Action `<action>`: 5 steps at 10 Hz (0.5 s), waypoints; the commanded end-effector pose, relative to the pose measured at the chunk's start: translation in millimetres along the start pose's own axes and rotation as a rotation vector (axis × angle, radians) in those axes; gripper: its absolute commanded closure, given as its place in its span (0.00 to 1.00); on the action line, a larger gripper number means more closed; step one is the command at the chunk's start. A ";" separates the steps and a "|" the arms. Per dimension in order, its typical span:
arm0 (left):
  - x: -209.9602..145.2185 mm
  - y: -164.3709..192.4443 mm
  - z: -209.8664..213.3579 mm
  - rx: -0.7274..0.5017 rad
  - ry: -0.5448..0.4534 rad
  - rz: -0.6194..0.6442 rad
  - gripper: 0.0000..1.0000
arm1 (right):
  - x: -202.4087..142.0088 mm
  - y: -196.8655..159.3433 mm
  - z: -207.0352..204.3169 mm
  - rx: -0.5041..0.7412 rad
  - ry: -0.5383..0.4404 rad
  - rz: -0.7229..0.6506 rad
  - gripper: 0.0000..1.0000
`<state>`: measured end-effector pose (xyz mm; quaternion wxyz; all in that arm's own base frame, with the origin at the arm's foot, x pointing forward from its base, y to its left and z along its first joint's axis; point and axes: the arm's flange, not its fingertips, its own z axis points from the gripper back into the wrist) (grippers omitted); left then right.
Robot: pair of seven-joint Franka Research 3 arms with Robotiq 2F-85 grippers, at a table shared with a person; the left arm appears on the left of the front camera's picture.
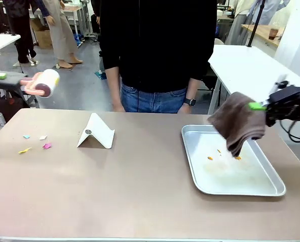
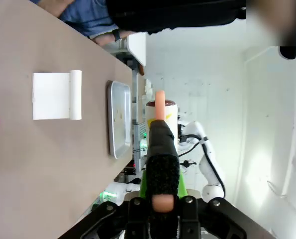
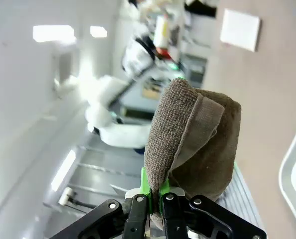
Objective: Clean the surface of the table.
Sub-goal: Hold the Lint Roller with your left hand and the towel with your right hand.
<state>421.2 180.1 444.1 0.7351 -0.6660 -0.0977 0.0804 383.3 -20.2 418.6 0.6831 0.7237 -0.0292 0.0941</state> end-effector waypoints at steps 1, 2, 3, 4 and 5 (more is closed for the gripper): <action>-18.5 9.5 36.0 -0.034 0.113 -0.063 1.00 | -20.3 13.8 20.7 0.121 -0.176 -0.023 1.00; -26.2 16.9 56.0 -0.031 0.171 -0.088 1.00 | -28.3 17.3 36.2 0.143 -0.234 -0.042 1.00; -32.9 21.0 67.5 -0.046 0.148 -0.062 1.00 | -33.5 17.6 47.1 0.138 -0.277 -0.066 1.00; -38.6 28.4 83.6 -0.088 0.108 -0.061 1.00 | -39.2 17.4 54.5 0.127 -0.302 -0.072 1.00; -41.2 35.6 93.6 -0.119 0.092 -0.068 1.00 | -42.5 16.6 57.1 0.131 -0.311 -0.060 1.00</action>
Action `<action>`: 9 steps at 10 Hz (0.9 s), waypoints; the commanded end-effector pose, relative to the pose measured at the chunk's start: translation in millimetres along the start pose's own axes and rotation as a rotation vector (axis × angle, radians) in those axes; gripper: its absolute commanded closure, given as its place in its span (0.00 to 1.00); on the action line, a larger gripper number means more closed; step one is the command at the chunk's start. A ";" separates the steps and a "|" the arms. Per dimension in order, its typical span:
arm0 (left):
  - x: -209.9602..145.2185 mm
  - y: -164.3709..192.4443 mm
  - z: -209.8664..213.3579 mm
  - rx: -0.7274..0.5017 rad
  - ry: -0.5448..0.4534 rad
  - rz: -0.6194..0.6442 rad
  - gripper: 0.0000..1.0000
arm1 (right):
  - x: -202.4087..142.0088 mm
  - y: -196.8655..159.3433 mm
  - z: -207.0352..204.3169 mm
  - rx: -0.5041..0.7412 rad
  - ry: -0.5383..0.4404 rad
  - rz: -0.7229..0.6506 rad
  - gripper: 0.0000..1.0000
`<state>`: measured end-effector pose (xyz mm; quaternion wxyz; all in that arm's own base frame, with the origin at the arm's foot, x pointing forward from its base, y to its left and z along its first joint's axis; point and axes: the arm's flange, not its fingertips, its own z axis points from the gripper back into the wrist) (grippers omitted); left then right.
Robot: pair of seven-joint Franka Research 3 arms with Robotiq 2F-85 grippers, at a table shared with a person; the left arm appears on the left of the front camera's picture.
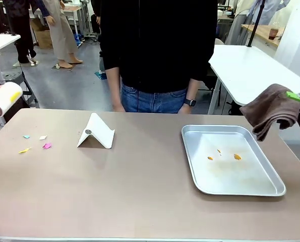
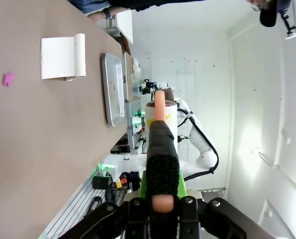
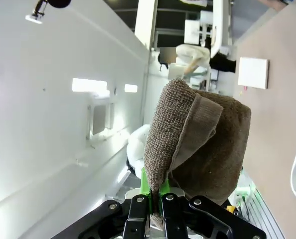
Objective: Clean the surface of the table.
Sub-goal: Hold the Lint Roller with your left hand and the towel with your right hand.
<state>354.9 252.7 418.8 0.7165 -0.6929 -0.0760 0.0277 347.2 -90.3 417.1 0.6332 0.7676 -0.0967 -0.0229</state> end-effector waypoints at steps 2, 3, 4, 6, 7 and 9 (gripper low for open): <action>6.7 10.7 9.7 -0.054 0.022 -0.035 1.00 | -1.0 -0.1 -18.7 -0.060 -0.090 -0.006 1.00; 17.3 8.1 -0.5 0.000 0.032 0.040 1.00 | -1.5 -0.5 1.4 -0.003 -0.018 0.002 1.00; -1.3 13.3 11.6 -0.031 -0.009 -0.005 1.00 | -1.5 -0.5 1.4 -0.003 -0.018 0.002 1.00; -1.3 13.3 11.6 -0.031 -0.009 -0.005 1.00 | -1.5 -0.5 1.4 -0.003 -0.018 0.002 1.00; -1.3 13.3 11.6 -0.031 -0.009 -0.005 1.00 | -1.5 -0.5 1.4 -0.003 -0.018 0.002 1.00; -1.3 13.3 11.6 -0.031 -0.009 -0.005 1.00 | -1.5 -0.5 1.4 -0.003 -0.018 0.002 1.00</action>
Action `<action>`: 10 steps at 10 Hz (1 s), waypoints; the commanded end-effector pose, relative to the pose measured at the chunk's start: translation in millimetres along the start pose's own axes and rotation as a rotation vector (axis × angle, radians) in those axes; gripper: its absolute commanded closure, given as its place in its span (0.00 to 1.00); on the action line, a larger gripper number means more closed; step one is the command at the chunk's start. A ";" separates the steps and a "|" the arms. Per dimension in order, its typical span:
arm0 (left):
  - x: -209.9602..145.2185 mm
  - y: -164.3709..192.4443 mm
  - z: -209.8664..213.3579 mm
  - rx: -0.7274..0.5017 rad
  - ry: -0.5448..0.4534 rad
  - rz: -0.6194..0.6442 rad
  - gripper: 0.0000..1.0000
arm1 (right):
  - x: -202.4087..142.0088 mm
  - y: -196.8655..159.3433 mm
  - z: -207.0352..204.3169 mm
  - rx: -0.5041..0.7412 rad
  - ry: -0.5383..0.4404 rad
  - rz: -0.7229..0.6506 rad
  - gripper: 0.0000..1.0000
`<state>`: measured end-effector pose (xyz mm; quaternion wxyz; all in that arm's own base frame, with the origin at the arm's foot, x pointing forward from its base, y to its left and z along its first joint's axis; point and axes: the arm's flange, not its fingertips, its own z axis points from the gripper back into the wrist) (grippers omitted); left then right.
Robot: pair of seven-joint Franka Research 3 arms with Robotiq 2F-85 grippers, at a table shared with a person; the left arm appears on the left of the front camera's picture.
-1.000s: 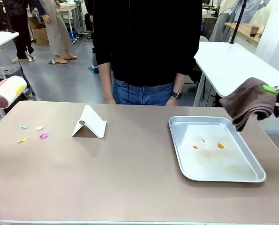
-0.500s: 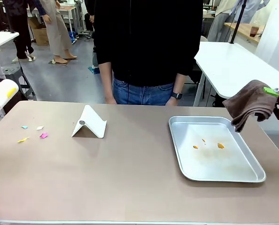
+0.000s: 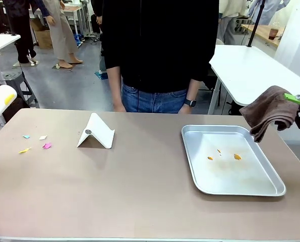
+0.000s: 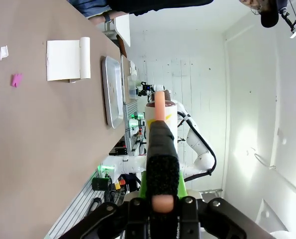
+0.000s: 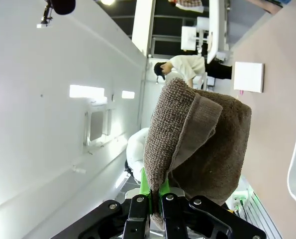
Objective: Clean the surface of the table.
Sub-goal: If a person points to the right, clean the right side of the table with your right hand, and if they point to the left, clean the left side with your left hand.
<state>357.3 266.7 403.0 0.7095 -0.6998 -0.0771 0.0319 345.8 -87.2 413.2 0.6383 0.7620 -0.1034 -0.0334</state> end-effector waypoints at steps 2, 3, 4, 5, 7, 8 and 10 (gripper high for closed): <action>-4.6 -3.1 -1.4 -0.012 -0.001 -0.010 1.00 | 0.8 3.7 3.4 0.014 0.006 0.004 1.00; -4.6 -3.1 -1.4 -0.012 -0.001 -0.010 1.00 | 0.8 3.7 3.4 0.014 0.006 0.004 1.00; -4.6 -3.1 -1.4 -0.012 -0.001 -0.010 1.00 | 0.8 3.7 3.4 0.014 0.006 0.004 1.00; -4.6 -3.1 -1.4 -0.012 -0.001 -0.010 1.00 | 0.8 3.7 3.4 0.014 0.006 0.004 1.00; -4.6 -3.1 -1.4 -0.012 -0.001 -0.010 1.00 | 0.8 3.7 3.4 0.014 0.006 0.004 1.00; -4.6 -3.1 -1.4 -0.012 -0.001 -0.010 1.00 | 0.8 3.7 3.4 0.014 0.006 0.004 1.00; -4.6 -3.1 -1.4 -0.012 -0.001 -0.010 1.00 | 0.8 3.7 3.4 0.014 0.006 0.004 1.00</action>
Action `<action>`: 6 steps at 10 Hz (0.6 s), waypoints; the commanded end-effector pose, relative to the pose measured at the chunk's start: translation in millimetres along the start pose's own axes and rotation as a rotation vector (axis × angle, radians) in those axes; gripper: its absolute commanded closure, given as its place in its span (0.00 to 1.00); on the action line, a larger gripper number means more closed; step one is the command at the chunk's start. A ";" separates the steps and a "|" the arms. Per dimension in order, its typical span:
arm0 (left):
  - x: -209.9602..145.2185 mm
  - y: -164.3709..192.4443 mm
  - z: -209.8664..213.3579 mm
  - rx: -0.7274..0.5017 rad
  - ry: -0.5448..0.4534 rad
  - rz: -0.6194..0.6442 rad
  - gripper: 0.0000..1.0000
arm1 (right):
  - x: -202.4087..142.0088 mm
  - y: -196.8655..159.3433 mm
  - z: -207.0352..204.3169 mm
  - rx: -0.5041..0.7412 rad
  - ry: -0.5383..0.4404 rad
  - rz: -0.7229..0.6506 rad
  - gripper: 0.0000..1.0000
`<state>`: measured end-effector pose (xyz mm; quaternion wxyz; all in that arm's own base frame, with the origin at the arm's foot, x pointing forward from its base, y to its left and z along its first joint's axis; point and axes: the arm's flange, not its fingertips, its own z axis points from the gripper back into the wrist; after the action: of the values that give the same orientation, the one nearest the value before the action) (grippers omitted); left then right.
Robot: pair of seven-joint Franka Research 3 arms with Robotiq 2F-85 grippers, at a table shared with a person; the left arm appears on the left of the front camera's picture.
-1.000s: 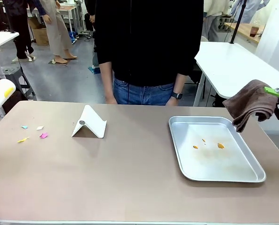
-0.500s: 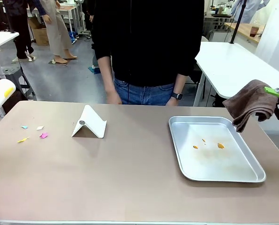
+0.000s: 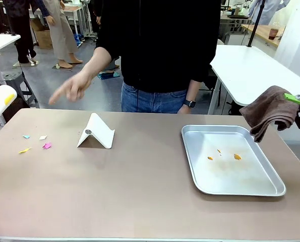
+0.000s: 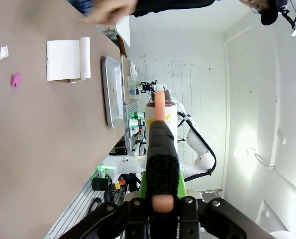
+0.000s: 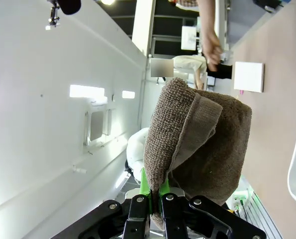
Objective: Clean the surface of the table.
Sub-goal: If a person points to the right, clean the right side of the table with your right hand, and if they point to the left, clean the left side with your left hand.
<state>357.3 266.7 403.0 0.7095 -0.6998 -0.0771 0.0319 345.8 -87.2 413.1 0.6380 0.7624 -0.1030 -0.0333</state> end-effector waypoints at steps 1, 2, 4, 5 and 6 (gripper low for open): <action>-4.6 -3.1 -1.4 -0.012 -0.001 -0.010 1.00 | 0.8 3.8 3.4 0.013 0.006 0.004 1.00; -4.6 -3.1 -1.4 -0.012 -0.001 -0.010 1.00 | 0.8 3.8 3.4 0.013 0.006 0.004 1.00; -4.6 -3.1 -1.4 -0.012 -0.001 -0.010 1.00 | 0.8 3.8 3.4 0.013 0.006 0.004 1.00; -4.6 -3.1 -1.4 -0.012 -0.001 -0.010 1.00 | 0.8 3.8 3.4 0.013 0.006 0.004 1.00; -4.6 -3.1 -1.4 -0.012 -0.001 -0.010 1.00 | 0.8 3.8 3.4 0.013 0.006 0.004 1.00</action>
<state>357.3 266.7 403.0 0.7095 -0.6998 -0.0771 0.0319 345.8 -87.2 413.1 0.6379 0.7625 -0.1029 -0.0333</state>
